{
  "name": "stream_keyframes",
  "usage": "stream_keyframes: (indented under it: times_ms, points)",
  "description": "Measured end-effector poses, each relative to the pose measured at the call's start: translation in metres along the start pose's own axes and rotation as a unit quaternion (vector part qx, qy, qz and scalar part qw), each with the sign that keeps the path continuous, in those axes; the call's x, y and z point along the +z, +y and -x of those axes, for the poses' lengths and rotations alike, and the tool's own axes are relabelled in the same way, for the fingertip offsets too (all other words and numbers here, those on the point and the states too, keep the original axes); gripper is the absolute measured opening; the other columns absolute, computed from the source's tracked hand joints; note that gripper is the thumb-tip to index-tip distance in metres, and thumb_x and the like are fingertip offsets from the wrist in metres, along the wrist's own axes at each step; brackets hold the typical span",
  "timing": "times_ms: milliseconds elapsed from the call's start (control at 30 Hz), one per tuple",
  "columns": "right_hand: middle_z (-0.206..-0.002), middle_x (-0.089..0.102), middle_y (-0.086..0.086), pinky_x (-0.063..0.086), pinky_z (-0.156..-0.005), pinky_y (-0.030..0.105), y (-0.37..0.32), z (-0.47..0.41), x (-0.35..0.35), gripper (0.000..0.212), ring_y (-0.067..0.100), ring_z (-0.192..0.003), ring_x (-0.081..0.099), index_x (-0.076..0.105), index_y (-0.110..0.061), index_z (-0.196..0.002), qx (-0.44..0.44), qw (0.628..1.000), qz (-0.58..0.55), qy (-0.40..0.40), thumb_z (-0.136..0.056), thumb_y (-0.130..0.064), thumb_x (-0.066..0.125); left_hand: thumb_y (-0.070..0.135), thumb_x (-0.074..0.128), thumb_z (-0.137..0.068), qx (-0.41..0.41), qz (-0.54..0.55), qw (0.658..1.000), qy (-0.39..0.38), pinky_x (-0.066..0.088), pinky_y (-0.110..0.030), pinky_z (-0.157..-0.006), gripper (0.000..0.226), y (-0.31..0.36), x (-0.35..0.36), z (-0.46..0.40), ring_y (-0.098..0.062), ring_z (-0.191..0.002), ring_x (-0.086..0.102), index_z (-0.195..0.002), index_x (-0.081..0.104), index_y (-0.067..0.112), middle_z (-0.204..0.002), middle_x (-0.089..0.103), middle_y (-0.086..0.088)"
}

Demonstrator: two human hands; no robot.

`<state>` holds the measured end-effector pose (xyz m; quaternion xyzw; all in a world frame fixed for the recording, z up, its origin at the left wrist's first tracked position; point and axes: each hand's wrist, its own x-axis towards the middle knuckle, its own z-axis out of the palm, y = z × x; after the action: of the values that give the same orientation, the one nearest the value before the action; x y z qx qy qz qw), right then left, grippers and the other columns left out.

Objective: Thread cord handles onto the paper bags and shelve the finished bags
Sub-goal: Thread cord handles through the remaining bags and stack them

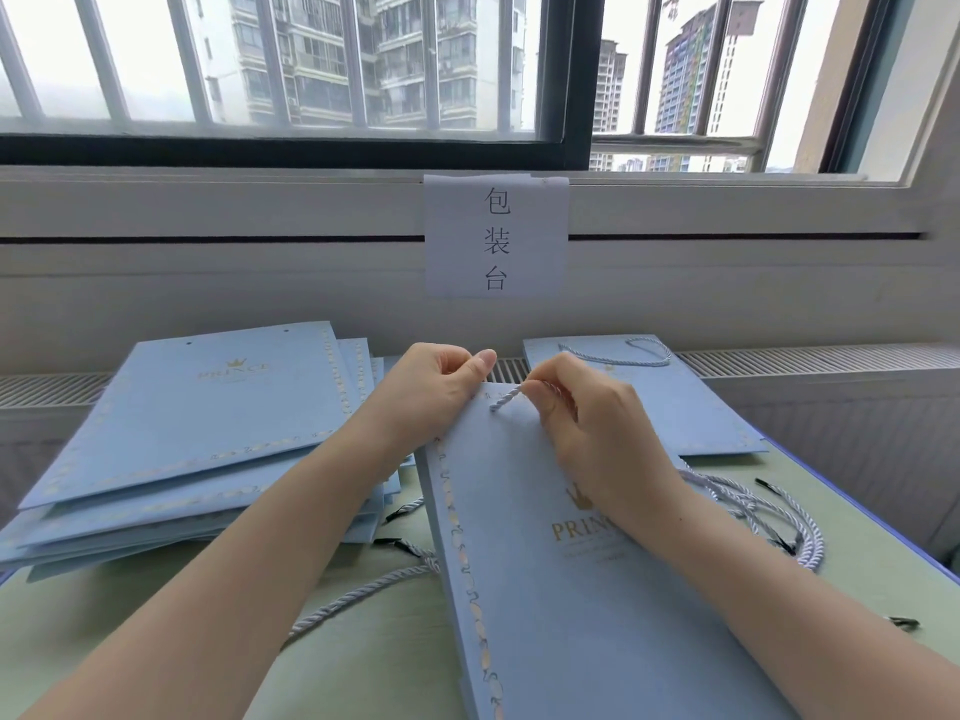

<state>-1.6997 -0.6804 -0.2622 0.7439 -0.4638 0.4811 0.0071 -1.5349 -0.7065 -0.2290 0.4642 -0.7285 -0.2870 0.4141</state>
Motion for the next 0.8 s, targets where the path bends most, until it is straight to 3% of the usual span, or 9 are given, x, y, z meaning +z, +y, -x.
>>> stream_keyframes:
  times_ms: [67, 167, 300, 400, 533, 633, 733, 800]
  points:
    - [-0.058, 0.050, -0.010, 0.041, -0.058, 0.036, -0.004, -0.005, -0.013, 0.016, 0.013, -0.057, 0.046, 0.057, -0.017, -0.088, 0.013, 0.999, 0.026, -0.029, -0.097, -0.028, 0.049, 0.036, 0.049, -0.096, 0.004, -0.001, 1.000, 0.006, 0.022, -0.021, -0.044, 0.043, 0.000, 0.000, 0.000, -0.017, -0.054, 0.028, -0.068, 0.044, 0.004, -0.064, 0.031, -0.008]
    - [-0.061, 0.059, -0.004, 0.040, -0.053, 0.030, -0.016, -0.021, -0.040, 0.015, 0.010, -0.051, 0.045, 0.058, -0.021, -0.085, 0.012, 0.991, 0.047, -0.128, -0.097, -0.026, 0.049, 0.038, 0.053, -0.094, 0.010, -0.016, 1.000, 0.010, 0.024, -0.017, -0.043, 0.043, 0.001, -0.002, -0.001, -0.013, -0.049, 0.028, -0.065, 0.043, 0.008, -0.058, 0.033, -0.003]
    - [-0.068, 0.064, -0.008, 0.040, -0.055, 0.027, -0.015, -0.035, -0.065, 0.014, 0.004, -0.055, 0.048, 0.061, -0.022, -0.087, 0.024, 0.970, 0.113, -0.212, -0.096, -0.024, 0.050, 0.045, 0.061, -0.086, 0.004, -0.071, 0.997, 0.015, 0.029, -0.017, -0.043, 0.044, -0.001, -0.003, -0.003, -0.012, -0.050, 0.035, -0.071, 0.056, 0.004, -0.057, 0.042, 0.000]
    - [-0.071, 0.063, -0.009, 0.045, -0.064, 0.033, 0.005, -0.029, -0.066, 0.014, 0.005, -0.059, 0.049, 0.062, -0.021, -0.087, 0.041, 0.973, 0.137, -0.182, -0.095, -0.026, 0.052, 0.049, 0.064, -0.082, -0.008, -0.152, 0.988, 0.005, 0.037, -0.026, -0.056, 0.042, -0.004, -0.005, -0.005, -0.012, -0.055, 0.044, -0.077, 0.064, 0.008, -0.059, 0.050, 0.004]
    - [-0.074, 0.055, -0.010, 0.043, -0.072, 0.035, 0.026, -0.010, -0.058, 0.019, 0.006, -0.071, 0.049, 0.061, -0.020, -0.080, 0.072, 0.988, 0.101, -0.094, -0.093, -0.033, 0.055, 0.044, 0.053, -0.092, -0.046, -0.295, 0.954, 0.009, 0.043, -0.033, -0.075, 0.029, -0.006, 0.001, -0.003, -0.023, -0.087, 0.057, -0.087, 0.063, 0.018, -0.087, 0.061, 0.001]
    - [-0.068, 0.043, -0.008, 0.037, -0.061, 0.031, 0.029, -0.001, -0.058, 0.026, 0.004, -0.065, 0.043, 0.058, -0.023, -0.076, 0.082, 0.980, 0.146, -0.103, -0.091, -0.043, 0.052, 0.043, 0.043, -0.097, -0.090, -0.403, 0.910, -0.033, 0.039, -0.031, -0.071, 0.032, -0.005, 0.005, 0.002, -0.026, -0.087, 0.055, -0.095, 0.056, 0.014, -0.087, 0.057, -0.002]
    - [-0.055, 0.044, -0.007, 0.030, -0.052, 0.028, 0.027, 0.000, -0.063, 0.027, 0.003, -0.054, 0.041, 0.053, -0.024, -0.075, 0.082, 0.974, 0.184, -0.105, -0.093, -0.045, 0.050, 0.042, 0.038, -0.099, -0.112, -0.465, 0.877, -0.049, 0.035, -0.031, -0.069, 0.034, -0.001, 0.010, 0.008, -0.023, -0.078, 0.048, -0.079, 0.045, 0.015, -0.075, 0.047, 0.000]
    - [-0.056, 0.047, -0.009, 0.032, -0.053, 0.029, 0.027, 0.000, -0.061, 0.022, 0.004, -0.057, 0.043, 0.053, -0.022, -0.080, 0.069, 0.980, 0.174, -0.073, -0.094, -0.039, 0.051, 0.042, 0.035, -0.100, -0.098, -0.480, 0.871, -0.030, 0.033, -0.031, -0.068, 0.041, 0.002, 0.016, 0.011, -0.024, -0.080, 0.044, -0.069, 0.036, 0.015, -0.076, 0.046, -0.003]
